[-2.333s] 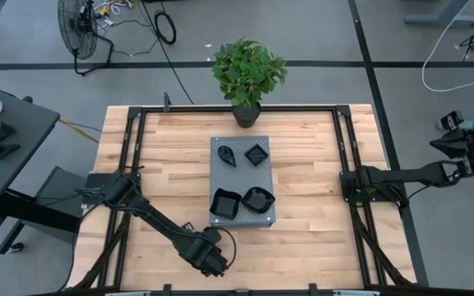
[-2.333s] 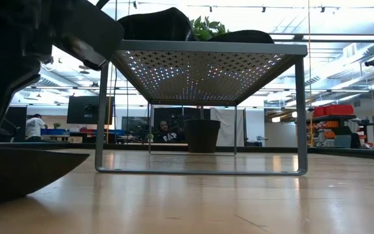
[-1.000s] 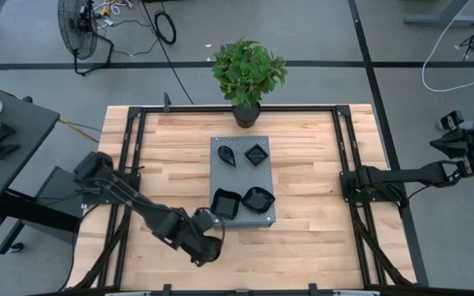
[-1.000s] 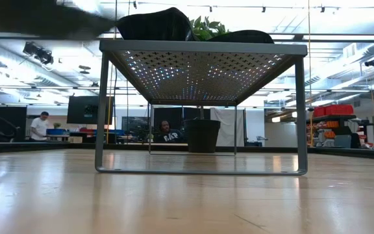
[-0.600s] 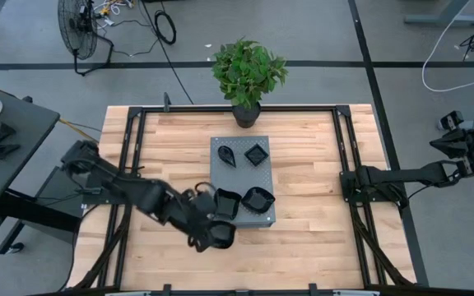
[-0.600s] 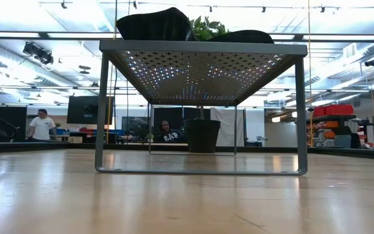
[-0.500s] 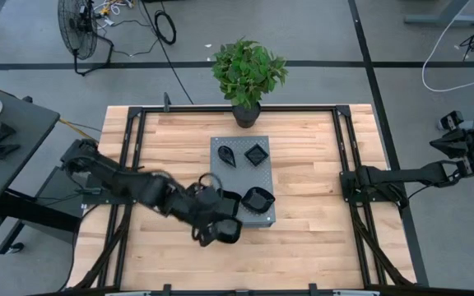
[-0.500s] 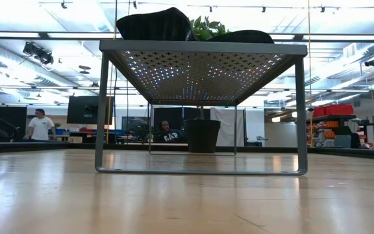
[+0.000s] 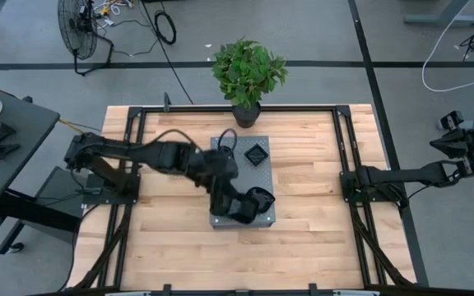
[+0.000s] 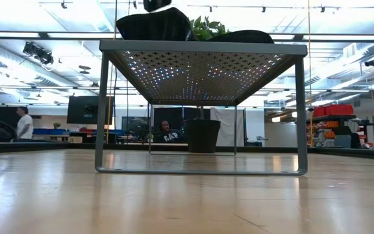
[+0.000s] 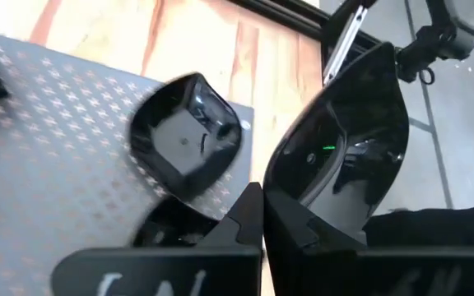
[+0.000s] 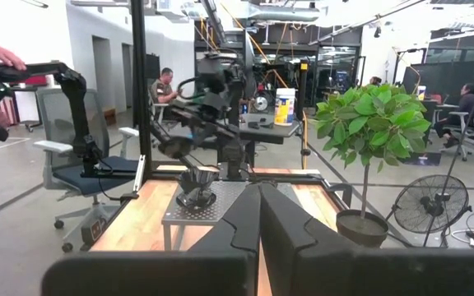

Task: Pick & Place Mini shaped plates
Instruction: Stack the black bowl on top of the black bowl on the shelf

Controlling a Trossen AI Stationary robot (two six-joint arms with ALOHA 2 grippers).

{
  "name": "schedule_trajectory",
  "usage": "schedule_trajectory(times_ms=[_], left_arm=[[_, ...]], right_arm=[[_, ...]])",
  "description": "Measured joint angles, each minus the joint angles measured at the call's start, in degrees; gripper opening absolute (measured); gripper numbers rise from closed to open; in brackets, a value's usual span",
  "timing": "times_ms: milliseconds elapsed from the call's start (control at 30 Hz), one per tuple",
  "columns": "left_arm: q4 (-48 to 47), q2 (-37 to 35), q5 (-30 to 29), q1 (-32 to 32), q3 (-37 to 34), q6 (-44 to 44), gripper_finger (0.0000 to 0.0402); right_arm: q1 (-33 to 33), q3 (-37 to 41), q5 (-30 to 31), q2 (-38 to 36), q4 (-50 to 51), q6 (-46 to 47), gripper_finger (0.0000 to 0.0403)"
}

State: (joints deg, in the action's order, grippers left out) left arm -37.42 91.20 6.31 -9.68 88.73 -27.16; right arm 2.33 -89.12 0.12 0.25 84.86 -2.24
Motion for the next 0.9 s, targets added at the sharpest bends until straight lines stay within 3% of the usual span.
schedule_trajectory(times_ms=[433, 700, 900], left_arm=[[2.54, 0.09, 9.45, 12.46, 0.0, 5.38, 0.0004], [11.12, 1.46, 17.68, 15.24, 0.2, 7.24, 0.0003], [10.86, 2.93, 24.31, 15.48, 0.02, 9.62, 0.0003]], right_arm=[[0.0, -0.02, 0.0, 0.0, 0.0, 0.0, 0.0016], [0.0, 0.0, -0.02, 0.0, -0.02, 0.0, 0.0016], [0.0, -0.02, -0.02, -0.01, 0.0, -0.01, 0.0016]])
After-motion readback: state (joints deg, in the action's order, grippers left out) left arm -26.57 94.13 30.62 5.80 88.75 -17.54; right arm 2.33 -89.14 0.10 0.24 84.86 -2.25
